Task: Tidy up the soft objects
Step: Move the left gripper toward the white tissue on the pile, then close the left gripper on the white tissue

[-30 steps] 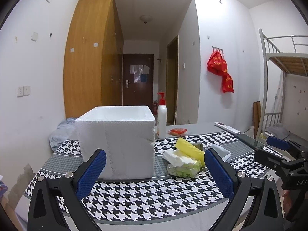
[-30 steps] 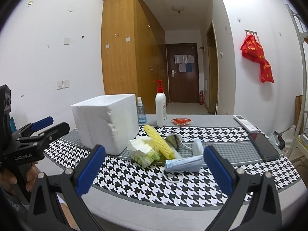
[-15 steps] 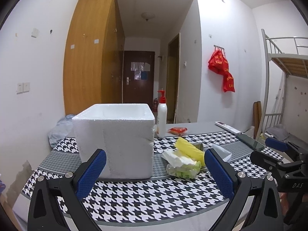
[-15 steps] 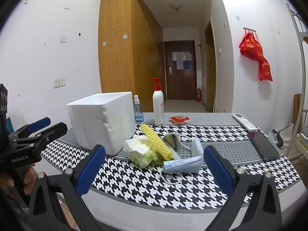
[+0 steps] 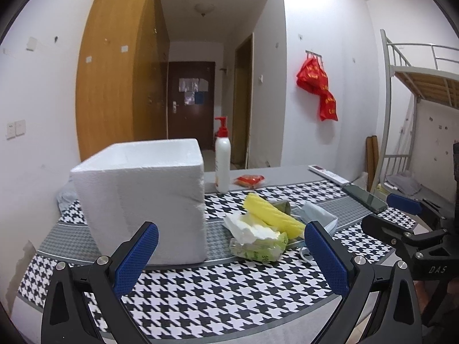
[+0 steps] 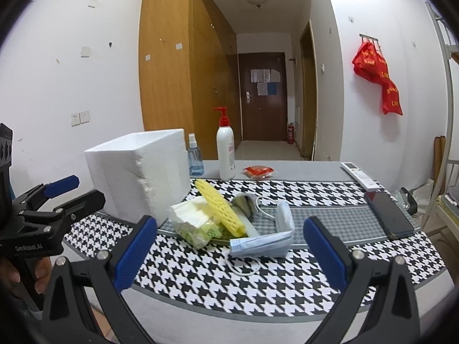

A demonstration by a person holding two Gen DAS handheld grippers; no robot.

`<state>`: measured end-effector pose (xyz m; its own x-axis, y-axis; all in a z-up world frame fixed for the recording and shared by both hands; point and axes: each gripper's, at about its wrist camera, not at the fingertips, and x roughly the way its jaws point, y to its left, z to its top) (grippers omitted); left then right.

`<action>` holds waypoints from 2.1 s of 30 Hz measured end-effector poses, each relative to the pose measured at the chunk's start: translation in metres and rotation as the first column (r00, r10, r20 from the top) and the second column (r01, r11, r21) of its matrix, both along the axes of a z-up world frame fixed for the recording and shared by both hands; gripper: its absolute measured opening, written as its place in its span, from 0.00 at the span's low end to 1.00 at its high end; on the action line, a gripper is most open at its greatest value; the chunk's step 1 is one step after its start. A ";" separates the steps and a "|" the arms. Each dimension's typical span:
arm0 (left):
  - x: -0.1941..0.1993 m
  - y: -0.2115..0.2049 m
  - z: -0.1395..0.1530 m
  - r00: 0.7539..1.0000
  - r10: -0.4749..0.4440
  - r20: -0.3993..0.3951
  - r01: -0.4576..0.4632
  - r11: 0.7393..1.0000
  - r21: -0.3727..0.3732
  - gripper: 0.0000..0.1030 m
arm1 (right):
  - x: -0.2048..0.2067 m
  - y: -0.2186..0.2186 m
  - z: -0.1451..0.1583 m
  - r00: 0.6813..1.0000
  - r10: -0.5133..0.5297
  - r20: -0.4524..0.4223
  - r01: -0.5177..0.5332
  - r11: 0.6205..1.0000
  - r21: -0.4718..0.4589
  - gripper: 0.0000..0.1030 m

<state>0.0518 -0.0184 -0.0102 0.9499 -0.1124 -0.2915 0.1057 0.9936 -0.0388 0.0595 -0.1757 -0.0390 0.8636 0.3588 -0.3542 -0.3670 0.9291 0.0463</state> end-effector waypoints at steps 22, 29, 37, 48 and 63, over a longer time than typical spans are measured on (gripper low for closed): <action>0.065 -0.029 -0.028 0.977 -0.080 -0.199 0.091 0.995 0.045 0.99 | 0.047 -0.016 -0.020 0.993 -0.054 -0.104 0.051 0.998 -0.027 1.00; 0.085 -0.034 -0.034 0.970 -0.069 -0.232 0.077 0.997 0.026 0.99 | 0.056 -0.021 -0.025 0.989 -0.059 -0.132 0.056 0.998 -0.027 1.00; 0.102 -0.046 -0.040 0.960 -0.087 -0.268 0.097 0.995 0.025 0.97 | 0.069 -0.026 -0.033 0.984 -0.072 -0.160 0.067 0.997 -0.034 1.00; 0.130 -0.041 -0.052 0.937 0.000 -0.348 0.014 0.999 0.040 0.82 | 0.088 -0.028 -0.038 0.979 -0.058 -0.195 0.058 0.998 -0.005 1.00; 0.141 -0.028 -0.065 0.906 0.018 -0.422 -0.024 1.000 -0.009 0.31 | 0.099 -0.027 -0.046 0.973 -0.067 -0.222 0.061 0.998 -0.035 1.00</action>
